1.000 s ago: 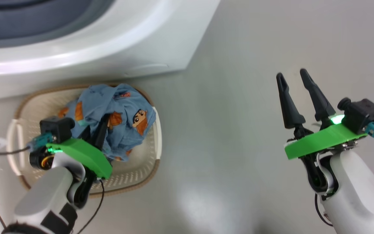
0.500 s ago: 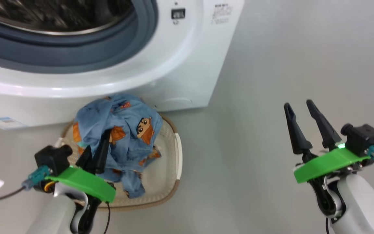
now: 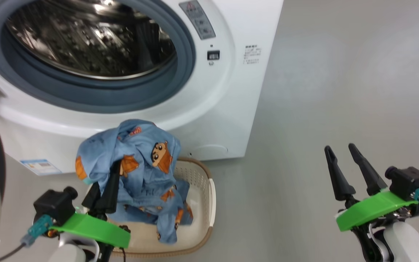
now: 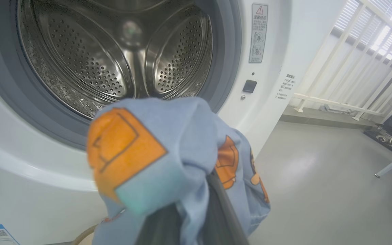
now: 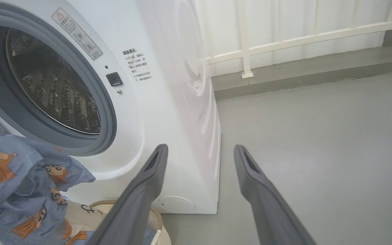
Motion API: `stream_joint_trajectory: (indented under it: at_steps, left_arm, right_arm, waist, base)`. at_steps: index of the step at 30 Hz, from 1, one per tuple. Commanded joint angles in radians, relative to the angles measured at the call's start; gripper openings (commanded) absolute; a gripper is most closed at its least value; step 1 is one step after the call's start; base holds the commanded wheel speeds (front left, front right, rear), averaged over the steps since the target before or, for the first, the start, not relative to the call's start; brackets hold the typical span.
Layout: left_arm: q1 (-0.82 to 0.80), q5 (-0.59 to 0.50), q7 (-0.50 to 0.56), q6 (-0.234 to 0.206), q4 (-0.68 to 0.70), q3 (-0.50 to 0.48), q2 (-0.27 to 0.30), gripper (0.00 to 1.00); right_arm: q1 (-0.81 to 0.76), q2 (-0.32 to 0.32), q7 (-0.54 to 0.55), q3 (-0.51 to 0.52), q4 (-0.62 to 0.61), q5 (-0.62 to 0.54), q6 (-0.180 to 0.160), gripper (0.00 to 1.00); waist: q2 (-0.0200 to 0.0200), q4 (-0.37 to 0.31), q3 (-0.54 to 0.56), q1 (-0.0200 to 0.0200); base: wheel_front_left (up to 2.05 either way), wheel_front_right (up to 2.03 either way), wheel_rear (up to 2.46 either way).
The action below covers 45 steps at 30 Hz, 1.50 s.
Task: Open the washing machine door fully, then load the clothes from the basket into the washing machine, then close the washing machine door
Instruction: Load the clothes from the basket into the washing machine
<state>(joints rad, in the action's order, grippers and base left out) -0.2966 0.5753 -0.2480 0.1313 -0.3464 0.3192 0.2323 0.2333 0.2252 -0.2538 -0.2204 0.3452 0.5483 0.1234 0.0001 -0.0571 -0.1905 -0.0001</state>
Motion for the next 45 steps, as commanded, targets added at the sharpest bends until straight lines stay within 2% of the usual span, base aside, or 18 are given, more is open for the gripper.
stream_joint_trajectory:
  at_steps: [1, 8, 24, 34, 45]
  left_arm:
    - [0.003, -0.014, -0.014, -0.007, 0.043, -0.046, 0.014, 0.00]
    - [0.054, -0.034, -0.014, -0.019, 0.064, -0.076, -0.020, 0.00]
    - [-0.005, -0.051, -0.014, -0.018, 0.051, -0.106, -0.048, 0.00]
    - [-0.244, -0.056, 0.005, -0.015, -0.075, -0.117, -0.020, 0.00]
    - [-0.564, -0.051, 0.001, -0.008, -0.382, -0.139, 0.029, 0.00]
  right_arm:
    - [-0.017, 0.020, -0.008, -0.010, -0.018, 0.008, 0.007, 1.00]
    - [-0.063, 0.035, -0.008, -0.008, -0.013, 0.017, 0.007, 1.00]
    - [-0.066, 0.051, -0.008, -0.014, -0.018, 0.025, 0.007, 1.00]
    - [-0.028, 0.054, -0.008, -0.014, -0.033, 0.014, 0.007, 1.00]
    - [0.039, 0.054, -0.008, -0.012, -0.062, -0.006, 0.007, 1.00]
  waist:
    - [-0.0001, 0.012, 0.049, 0.0001]
    - [-0.0001, 0.013, 0.109, 0.0001]
    - [-0.0001, -0.007, 0.099, 0.0001]
    - [-0.0001, -0.026, 0.005, 0.0001]
    - [-0.0001, -0.089, -0.157, 0.0001]
  base:
    - [0.00, 0.00, 0.00]
    - [0.00, 0.00, 0.00]
    - [0.00, 0.00, 0.00]
    - [0.00, 0.00, 0.00]
    - [0.00, 0.00, 0.00]
